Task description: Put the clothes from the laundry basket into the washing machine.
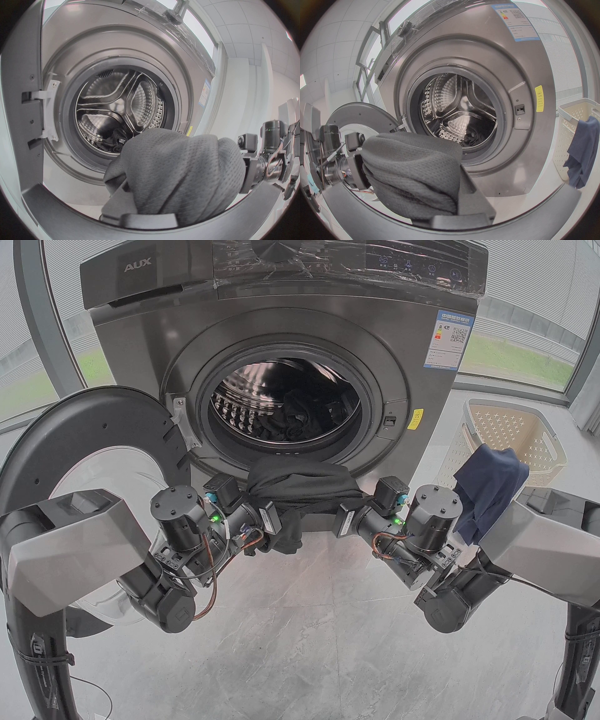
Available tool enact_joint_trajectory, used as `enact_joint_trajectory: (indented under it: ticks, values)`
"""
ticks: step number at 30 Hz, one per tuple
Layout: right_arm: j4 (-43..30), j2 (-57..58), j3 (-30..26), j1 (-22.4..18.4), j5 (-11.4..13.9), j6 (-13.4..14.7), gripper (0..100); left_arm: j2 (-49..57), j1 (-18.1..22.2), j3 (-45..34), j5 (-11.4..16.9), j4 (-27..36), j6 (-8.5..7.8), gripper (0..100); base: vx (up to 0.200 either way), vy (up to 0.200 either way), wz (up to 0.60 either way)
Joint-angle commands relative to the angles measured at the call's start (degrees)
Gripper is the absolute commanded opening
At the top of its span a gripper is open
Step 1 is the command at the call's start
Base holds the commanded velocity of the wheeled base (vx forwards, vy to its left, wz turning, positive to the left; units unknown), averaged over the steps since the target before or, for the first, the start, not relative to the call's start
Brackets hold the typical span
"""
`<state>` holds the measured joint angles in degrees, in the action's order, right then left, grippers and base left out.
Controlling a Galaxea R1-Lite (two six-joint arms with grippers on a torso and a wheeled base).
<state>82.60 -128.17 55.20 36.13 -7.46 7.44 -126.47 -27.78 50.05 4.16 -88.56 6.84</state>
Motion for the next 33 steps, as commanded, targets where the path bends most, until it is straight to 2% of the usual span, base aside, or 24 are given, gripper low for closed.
enact_joint_trajectory:
  ticks: [1,2,3,6,8,13,16,20,23,33]
  values:
    - [0.3,-1.0,0.1,1.0,0.0,-0.2,0,3.6,-0.2,-2.3,0.1,-0.2,0.54,0,0.000,0.000,0.00]
    - [0.3,-0.9,-0.2,1.0,0.0,-0.2,0,3.7,-0.2,-2.8,0.1,-0.3,0.63,0,0.000,0.000,0.00]
    - [0.3,-0.9,-0.3,1.0,0.0,-0.2,100,3.8,-0.2,-2.9,0.1,-0.3,0.63,0,0.000,0.000,0.00]
    - [0.5,2.6,-2.6,1.8,0.8,-0.2,100,6.4,-1.1,-5.7,0.1,-0.3,0.81,0,0.000,0.000,0.00]
    - [0.5,5.6,-6.2,3.2,1.7,-0.3,100,8.7,-1.4,-7.4,0.1,-0.2,0.90,0,0.000,0.000,0.00]
    - [1.9,13.4,-21.3,8.3,7.4,-2.1,100,14.5,-1.8,-13.2,0.3,-0.1,0.81,0,0.000,0.000,0.00]
    - [4.3,15.3,-29.1,9.0,10.2,-3.7,100,18.4,-3.8,-20.2,0.3,-0.1,0.90,0,0.000,0.000,0.00]
    - [6.0,17.7,-37.7,8.8,11.2,-3.9,100,22.9,-4.1,-27.0,0.6,-0.2,1.07,0,0.000,0.000,0.00]
    - [6.0,19.3,-40.3,7.2,10.6,-3.7,100,24.0,-4.1,-29.5,-0.1,-0.2,0.90,0,0.000,0.000,0.00]
    - [6.0,20.4,-40.9,-5.6,9.6,-3.9,100,24.6,-2.3,-31.7,0.2,-0.1,0.46,0,0.000,0.000,0.00]
